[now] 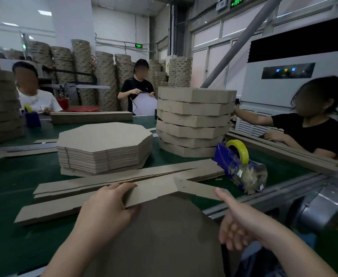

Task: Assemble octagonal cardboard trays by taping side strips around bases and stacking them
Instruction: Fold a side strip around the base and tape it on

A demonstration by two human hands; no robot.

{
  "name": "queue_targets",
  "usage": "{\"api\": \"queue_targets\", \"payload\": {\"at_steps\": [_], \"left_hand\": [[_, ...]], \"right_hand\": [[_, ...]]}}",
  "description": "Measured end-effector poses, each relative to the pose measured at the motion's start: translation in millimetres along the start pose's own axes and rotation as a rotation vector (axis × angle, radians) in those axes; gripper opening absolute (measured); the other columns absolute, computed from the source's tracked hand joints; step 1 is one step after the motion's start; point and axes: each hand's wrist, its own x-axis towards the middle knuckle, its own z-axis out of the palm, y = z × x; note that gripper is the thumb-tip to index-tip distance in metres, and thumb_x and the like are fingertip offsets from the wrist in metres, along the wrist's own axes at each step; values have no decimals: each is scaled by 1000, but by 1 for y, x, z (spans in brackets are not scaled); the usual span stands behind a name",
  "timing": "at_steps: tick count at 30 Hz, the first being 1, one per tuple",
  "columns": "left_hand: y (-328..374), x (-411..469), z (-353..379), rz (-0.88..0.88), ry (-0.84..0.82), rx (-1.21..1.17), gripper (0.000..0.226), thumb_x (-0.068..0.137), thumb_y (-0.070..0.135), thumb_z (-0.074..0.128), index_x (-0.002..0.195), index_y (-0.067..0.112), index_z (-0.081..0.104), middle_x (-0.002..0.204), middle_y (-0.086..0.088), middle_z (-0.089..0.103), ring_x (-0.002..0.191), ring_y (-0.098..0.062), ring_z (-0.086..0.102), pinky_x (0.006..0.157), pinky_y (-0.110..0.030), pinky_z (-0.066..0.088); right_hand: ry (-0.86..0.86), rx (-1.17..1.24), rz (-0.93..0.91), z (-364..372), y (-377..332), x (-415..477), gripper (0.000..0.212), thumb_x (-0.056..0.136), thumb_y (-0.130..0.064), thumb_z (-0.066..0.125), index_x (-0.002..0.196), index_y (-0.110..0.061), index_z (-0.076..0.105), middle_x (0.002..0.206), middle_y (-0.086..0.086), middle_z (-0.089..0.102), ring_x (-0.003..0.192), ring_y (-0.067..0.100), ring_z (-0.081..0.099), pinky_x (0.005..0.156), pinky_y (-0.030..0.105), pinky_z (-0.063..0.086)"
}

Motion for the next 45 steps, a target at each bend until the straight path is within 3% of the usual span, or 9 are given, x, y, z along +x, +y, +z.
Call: {"api": "queue_targets", "payload": {"at_steps": [2, 4, 7, 10, 12, 16, 20, 26, 45], "left_hand": [[2, 1, -3, 20, -21, 5, 53, 80, 46, 63, 131, 46, 49, 128, 20, 56, 117, -9, 51, 91, -30, 46], [3, 1, -5, 58, -39, 15, 51, 81, 43, 62, 130, 48, 48, 126, 23, 56, 116, -6, 50, 91, -28, 47], [7, -1, -7, 122, -66, 61, 50, 83, 36, 58, 129, 52, 45, 117, 28, 52, 112, -1, 46, 83, -20, 44], [12, -5, -10, 159, -58, 53, 51, 82, 32, 57, 128, 53, 45, 111, 28, 52, 110, 0, 46, 81, -20, 44], [12, -8, -12, 196, -63, 41, 53, 82, 36, 58, 129, 55, 44, 111, 28, 51, 110, 1, 46, 86, -24, 45], [0, -14, -16, 218, -138, -174, 61, 77, 28, 74, 120, 61, 45, 111, 32, 48, 108, 7, 48, 89, -9, 39], [-3, -30, -13, 7, 51, -523, 91, 50, 27, 92, 119, 63, 44, 110, 33, 51, 93, 9, 57, 74, -9, 47], [-5, -42, -15, -153, 62, -700, 81, 36, 44, 84, 109, 58, 50, 60, -4, 66, 44, -2, 52, 48, -11, 39], [5, -42, -26, 8, -55, -842, 98, 41, 30, 87, 122, 63, 44, 46, -1, 57, 41, 1, 48, 45, -7, 38]], "right_hand": [[65, -170, 8, -4, -1, -10, 108, 73, -89, 1, 52, -10, 71, 56, 5, 67, 41, 12, 57, 48, 19, 44], [403, -440, -81, -7, -5, -18, 102, 74, -86, -1, 48, -14, 66, 52, -2, 65, 45, 13, 60, 61, 25, 50], [861, -588, -511, 10, -26, -31, 75, 73, -88, 8, 70, -30, 56, 73, -14, 59, 68, 2, 57, 63, 23, 44], [347, -537, -855, 37, -47, -30, 64, 68, -93, 31, 124, -63, 35, 130, -37, 33, 122, -7, 36, 97, 29, 37], [168, -602, -907, 47, -50, -19, 68, 75, -81, 48, 136, -63, 26, 134, -38, 30, 125, -8, 29, 104, 35, 35], [251, -503, -1080, 47, -47, -5, 52, 81, -61, 59, 128, -39, 60, 112, -24, 55, 111, -4, 42, 97, 29, 40], [253, -232, -1110, 34, -41, 0, 45, 77, -62, 63, 118, -43, 65, 106, -23, 58, 107, 2, 53, 88, 14, 42], [168, -20, -1077, 5, -38, -4, 35, 79, -46, 74, 114, -42, 70, 104, -14, 59, 103, 5, 57, 86, 17, 46], [81, -271, -1140, 14, -37, -5, 43, 78, -43, 71, 120, -34, 68, 110, -18, 55, 113, 9, 54, 94, 12, 37]]}}
